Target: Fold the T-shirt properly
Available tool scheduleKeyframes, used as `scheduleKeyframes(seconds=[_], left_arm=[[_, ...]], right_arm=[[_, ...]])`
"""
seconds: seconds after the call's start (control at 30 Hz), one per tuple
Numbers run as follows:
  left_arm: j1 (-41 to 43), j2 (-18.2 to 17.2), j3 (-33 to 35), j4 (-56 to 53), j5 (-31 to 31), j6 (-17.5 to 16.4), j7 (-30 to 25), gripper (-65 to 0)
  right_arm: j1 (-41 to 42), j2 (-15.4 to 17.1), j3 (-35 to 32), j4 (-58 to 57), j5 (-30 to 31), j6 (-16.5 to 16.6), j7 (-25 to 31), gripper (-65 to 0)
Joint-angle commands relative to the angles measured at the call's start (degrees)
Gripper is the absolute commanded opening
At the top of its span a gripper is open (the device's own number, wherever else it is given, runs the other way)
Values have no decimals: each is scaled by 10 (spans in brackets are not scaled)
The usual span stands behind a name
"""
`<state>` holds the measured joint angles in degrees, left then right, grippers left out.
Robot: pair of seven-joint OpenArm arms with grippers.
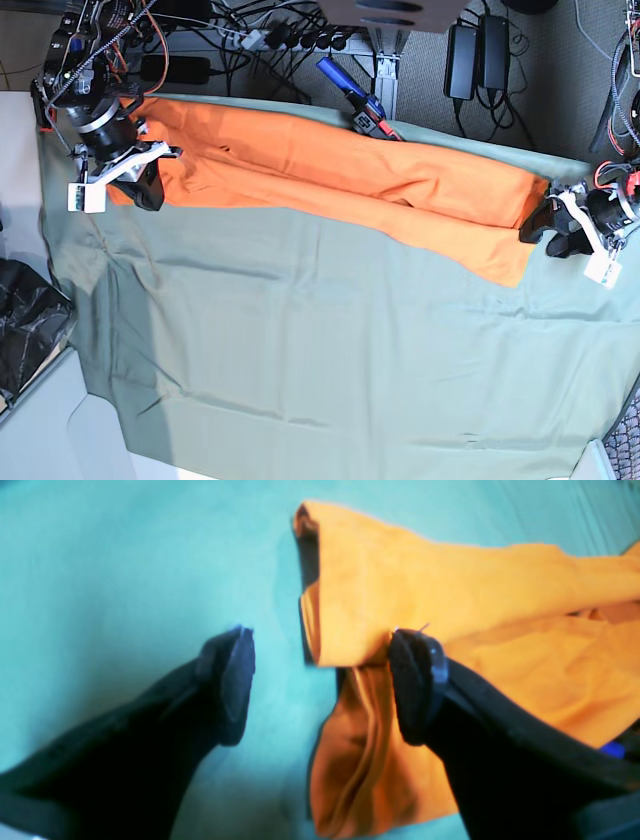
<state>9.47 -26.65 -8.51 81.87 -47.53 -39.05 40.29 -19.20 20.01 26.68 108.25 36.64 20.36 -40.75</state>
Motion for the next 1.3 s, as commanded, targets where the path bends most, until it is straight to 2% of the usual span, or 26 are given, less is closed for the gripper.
scheduleKeyframes(seconds=[0.0, 0.37, 0.67, 0.77, 0.97, 1.27], left_arm=[[-7, -7, -4, 5, -17, -10, 2, -200], [12, 26, -2, 5, -57, -10, 17, -201], [12, 32, 43, 5, -58, -10, 8, -211], [10, 32, 43, 5, -56, -10, -3, -329], [8, 32, 43, 5, -24, -10, -70, -645], [-36, 28, 35, 5, 26, -10, -77, -650]], right_arm=[[3, 9, 6, 8, 9, 56, 13, -650], [3, 9, 6, 8, 9, 56, 13, -650], [3, 9, 6, 8, 9, 56, 13, -650], [3, 9, 6, 8, 9, 56, 13, -650], [3, 9, 6, 8, 9, 56, 13, -650], [3, 9, 6, 8, 9, 56, 13, -650]])
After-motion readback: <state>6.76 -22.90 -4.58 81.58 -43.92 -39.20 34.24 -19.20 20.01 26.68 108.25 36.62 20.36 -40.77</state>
